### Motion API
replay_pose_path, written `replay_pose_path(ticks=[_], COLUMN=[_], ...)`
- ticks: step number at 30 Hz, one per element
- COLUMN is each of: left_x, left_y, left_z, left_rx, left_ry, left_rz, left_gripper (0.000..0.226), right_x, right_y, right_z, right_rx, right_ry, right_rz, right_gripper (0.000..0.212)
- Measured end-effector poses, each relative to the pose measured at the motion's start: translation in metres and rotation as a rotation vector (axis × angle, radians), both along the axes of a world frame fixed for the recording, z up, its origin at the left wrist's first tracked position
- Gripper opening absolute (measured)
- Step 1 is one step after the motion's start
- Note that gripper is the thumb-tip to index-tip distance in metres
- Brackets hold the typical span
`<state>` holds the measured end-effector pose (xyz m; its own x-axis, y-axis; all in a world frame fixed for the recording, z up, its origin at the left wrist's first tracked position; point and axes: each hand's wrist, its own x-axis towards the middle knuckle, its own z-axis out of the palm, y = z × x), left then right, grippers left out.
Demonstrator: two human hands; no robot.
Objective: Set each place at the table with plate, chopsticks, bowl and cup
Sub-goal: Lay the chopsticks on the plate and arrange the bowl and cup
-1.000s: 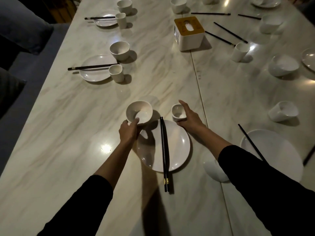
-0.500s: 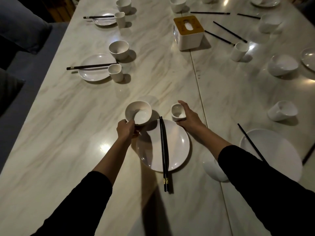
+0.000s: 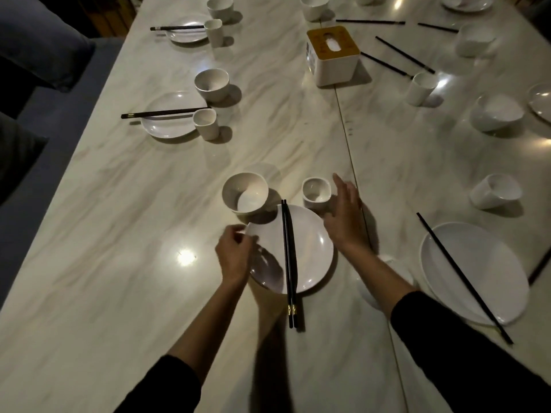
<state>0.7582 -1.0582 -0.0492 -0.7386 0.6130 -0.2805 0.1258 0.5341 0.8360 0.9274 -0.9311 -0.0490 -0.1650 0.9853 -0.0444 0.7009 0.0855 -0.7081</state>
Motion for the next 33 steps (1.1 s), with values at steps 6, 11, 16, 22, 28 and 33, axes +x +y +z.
replay_pose_path(ticks=[6, 11, 16, 22, 28, 33], left_x=[0.047, 0.056, 0.056, 0.056, 0.054, 0.054], left_y=[-0.028, -0.028, -0.03, -0.029, -0.029, -0.029], left_z=[-0.015, -0.016, -0.019, -0.016, -0.017, -0.017], left_rx=[-0.071, -0.055, -0.036, -0.012, -0.01, -0.004], left_ry=[-0.089, -0.052, -0.048, -0.077, -0.11, -0.105], left_rz=[-0.198, -0.252, -0.301, -0.338, -0.345, -0.356], left_gripper=[0.023, 0.03, 0.033, 0.037, 0.039, 0.038], right_x=[-0.01, -0.012, -0.009, -0.009, -0.009, -0.008], right_y=[-0.097, -0.117, -0.115, -0.117, -0.117, -0.117], right_z=[-0.009, -0.017, -0.021, -0.02, -0.019, -0.018], right_rx=[-0.155, -0.246, -0.252, -0.253, -0.242, -0.243], right_ry=[0.083, 0.096, 0.086, 0.077, 0.088, 0.093], right_rz=[0.012, 0.111, 0.133, 0.16, 0.158, 0.165], right_gripper=[0.022, 0.021, 0.024, 0.031, 0.039, 0.04])
